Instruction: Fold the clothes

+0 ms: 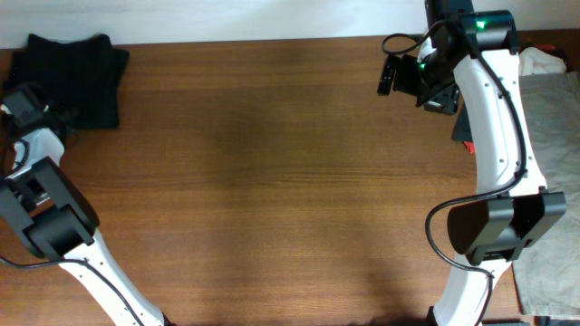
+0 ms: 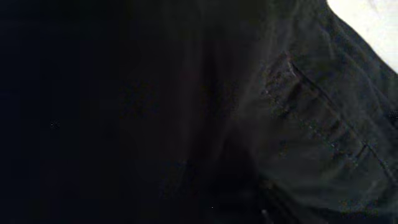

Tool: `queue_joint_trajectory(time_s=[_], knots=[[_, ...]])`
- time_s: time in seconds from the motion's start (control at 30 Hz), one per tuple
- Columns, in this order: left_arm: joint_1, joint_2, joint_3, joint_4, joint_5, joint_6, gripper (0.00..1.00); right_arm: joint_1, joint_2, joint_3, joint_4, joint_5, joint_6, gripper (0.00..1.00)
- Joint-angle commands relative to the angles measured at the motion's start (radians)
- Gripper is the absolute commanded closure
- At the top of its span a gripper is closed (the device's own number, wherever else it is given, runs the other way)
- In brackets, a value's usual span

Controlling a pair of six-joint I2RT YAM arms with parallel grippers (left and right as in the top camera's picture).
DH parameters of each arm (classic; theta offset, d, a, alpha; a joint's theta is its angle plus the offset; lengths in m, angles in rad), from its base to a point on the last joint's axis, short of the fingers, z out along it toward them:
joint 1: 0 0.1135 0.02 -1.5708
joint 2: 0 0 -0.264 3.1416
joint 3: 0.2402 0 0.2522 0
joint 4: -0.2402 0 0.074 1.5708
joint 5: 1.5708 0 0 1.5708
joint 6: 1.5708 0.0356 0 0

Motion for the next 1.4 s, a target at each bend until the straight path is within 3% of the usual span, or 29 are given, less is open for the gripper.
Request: queue_joint_trajectory(time_s=[0.0, 0.07, 0.17, 0.37, 0.43, 0.5, 0.57, 0.63, 0.67, 0.77, 0.9, 1.0, 1.2, 1.3, 1.37], knots=[[0.010, 0.029, 0.008, -0.043, 0.070, 0.054, 0.17, 0.005, -0.003, 0.016, -0.001, 0.012, 0.001, 0.01], [0.010, 0.003, 0.036, -0.105, 0.093, 0.054, 0.01, 0.005, -0.003, 0.016, -0.001, 0.012, 0.001, 0.01], [0.013, -0.119, 0.044, -0.160, 0.086, 0.055, 0.01, 0.005, -0.003, 0.016, -0.001, 0.012, 0.001, 0.01], [0.014, -0.493, 0.044, -0.738, 0.204, 0.064, 0.01, 0.005, -0.003, 0.016, -0.001, 0.012, 0.001, 0.01], [0.014, -0.633, 0.044, -0.814, 0.377, 0.190, 0.01, 0.005, -0.003, 0.016, -0.001, 0.012, 0.001, 0.01], [0.013, -0.774, 0.044, -0.900, 0.430, 0.234, 0.01, 0.005, -0.003, 0.016, 0.008, 0.002, 0.021, 0.01], [0.006, -0.954, 0.044, -1.032, 0.428, 0.294, 0.01, 0.005, -0.003, 0.016, 0.062, -0.113, 0.053, 0.01], [-0.002, -1.056, 0.044, -1.118, 0.428, 0.294, 0.01, 0.008, -0.010, 0.016, -0.019, -0.361, 0.001, 0.01], [-0.002, -1.087, 0.044, -1.161, 0.428, 0.293, 0.01, 0.018, -0.030, 0.016, -0.068, -0.337, -0.008, 0.01], [-0.002, -1.130, 0.044, -1.251, 0.428, 0.293, 0.01, 0.093, -0.229, 0.016, -0.179, -0.140, -0.047, 0.01], [-0.002, -1.126, 0.044, -1.271, 0.427, 0.293, 0.01, 0.334, -0.576, 0.015, -0.175, -0.134, -0.082, 0.01], [-0.002, -1.126, 0.044, -1.271, 0.428, 0.293, 0.01, 0.404, -0.732, 0.015, -0.175, -0.126, -0.082, 0.01], [-0.002, -1.126, 0.044, -1.271, 0.428, 0.293, 0.01, 0.404, -0.829, 0.015, -0.177, -0.115, -0.099, 0.01], [-0.002, -1.126, 0.044, -1.271, 0.428, 0.293, 0.01, 0.404, -0.809, -0.017, -0.177, -0.092, -0.265, 0.01], [-0.002, -1.126, 0.044, -1.271, 0.428, 0.293, 0.01, 0.402, -0.841, -0.140, -0.127, -0.010, -0.285, 0.01]])
